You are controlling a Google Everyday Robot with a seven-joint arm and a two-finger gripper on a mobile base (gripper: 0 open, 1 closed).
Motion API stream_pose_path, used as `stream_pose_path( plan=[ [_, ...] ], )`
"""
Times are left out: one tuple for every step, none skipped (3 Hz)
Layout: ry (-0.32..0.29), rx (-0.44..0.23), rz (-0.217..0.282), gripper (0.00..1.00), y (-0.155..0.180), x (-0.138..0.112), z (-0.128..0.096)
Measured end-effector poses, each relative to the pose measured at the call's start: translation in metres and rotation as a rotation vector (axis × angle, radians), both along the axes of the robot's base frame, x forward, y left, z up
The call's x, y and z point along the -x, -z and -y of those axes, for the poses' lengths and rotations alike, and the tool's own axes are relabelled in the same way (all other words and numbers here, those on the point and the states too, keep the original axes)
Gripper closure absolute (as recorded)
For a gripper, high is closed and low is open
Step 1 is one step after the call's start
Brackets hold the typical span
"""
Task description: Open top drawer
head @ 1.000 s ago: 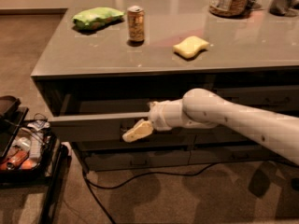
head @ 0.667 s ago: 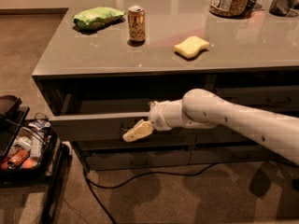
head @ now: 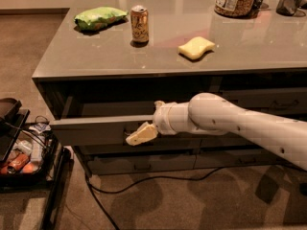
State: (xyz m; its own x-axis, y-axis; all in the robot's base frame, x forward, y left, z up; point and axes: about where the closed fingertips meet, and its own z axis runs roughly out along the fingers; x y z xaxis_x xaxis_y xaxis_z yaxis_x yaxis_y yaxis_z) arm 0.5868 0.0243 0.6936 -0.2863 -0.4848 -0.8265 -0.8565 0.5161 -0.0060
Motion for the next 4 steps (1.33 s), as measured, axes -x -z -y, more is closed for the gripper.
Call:
stream_pose_path(
  plan=[
    [-0.001,0.0,-0.001,0.0,0.0,0.0,0.0],
    [0.012,0.051,-0.028,0.0,0.008,0.008,0.003],
    [0.062,0.172,-0.027,0.0,0.012,0.024,0.014],
    [0.119,0.254,-0.026,0.0,0.006,0.053,0.029]
  ],
)
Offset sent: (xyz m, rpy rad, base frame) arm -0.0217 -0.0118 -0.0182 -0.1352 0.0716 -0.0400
